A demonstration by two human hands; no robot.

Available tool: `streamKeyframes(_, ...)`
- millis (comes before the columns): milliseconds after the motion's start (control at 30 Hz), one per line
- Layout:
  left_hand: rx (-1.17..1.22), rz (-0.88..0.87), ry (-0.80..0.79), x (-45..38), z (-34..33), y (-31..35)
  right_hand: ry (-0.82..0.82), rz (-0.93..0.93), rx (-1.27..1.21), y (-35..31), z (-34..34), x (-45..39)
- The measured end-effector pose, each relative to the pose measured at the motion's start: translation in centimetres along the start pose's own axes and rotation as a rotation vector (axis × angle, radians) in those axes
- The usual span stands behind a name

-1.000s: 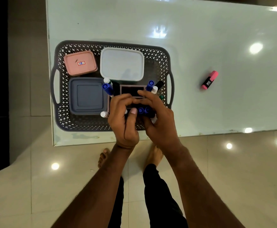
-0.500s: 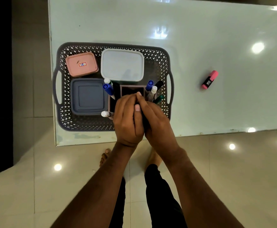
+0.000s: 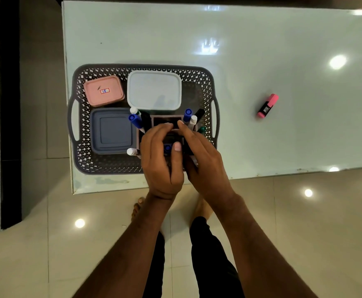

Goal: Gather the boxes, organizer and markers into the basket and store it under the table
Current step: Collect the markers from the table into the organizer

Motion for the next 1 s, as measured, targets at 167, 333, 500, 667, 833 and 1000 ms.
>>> streamKeyframes(167,-0.05,-0.041,0.031,-0.8,0.3,1.6,0.03,0.006,-0.025,-0.1,1.6,0.0)
streamKeyframes(333,-0.058,-0.12,0.065,-1.8,-1.0,4.9,0.099,0.002,-0.08,-0.1,4.8,-0.5)
streamKeyframes(500,-0.007,-0.155,0.014,-3.2,-5.4,8.7,0.22,-0.031,-0.106,1.9,10.1,-0.7)
streamKeyframes(667,0.005,-0.09,-0.164,-3.7,-12.5,10.5,0.321,-0.19,-0.055,7.4,15.4,-0.6)
streamKeyframes(833,-0.016,0.081,-0.282,-3.1,-20.0,9.8,0.398,-0.348,-0.039,14.7,18.9,-0.5)
streamKeyframes(1000,-0.045,0.279,-0.383,-2.0,-26.0,6.8,0.412,-0.489,-0.076,21.3,19.8,-1.3)
Point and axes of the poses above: each hand's wrist, its own x-axis away from the middle knuckle, its own z-axis out of the back of the hand, y = z × x, the point moved 8 cm from there along -x, towards the middle knuckle, and after that the axes turned 3 degrees about -z, right-handed, at the moved point
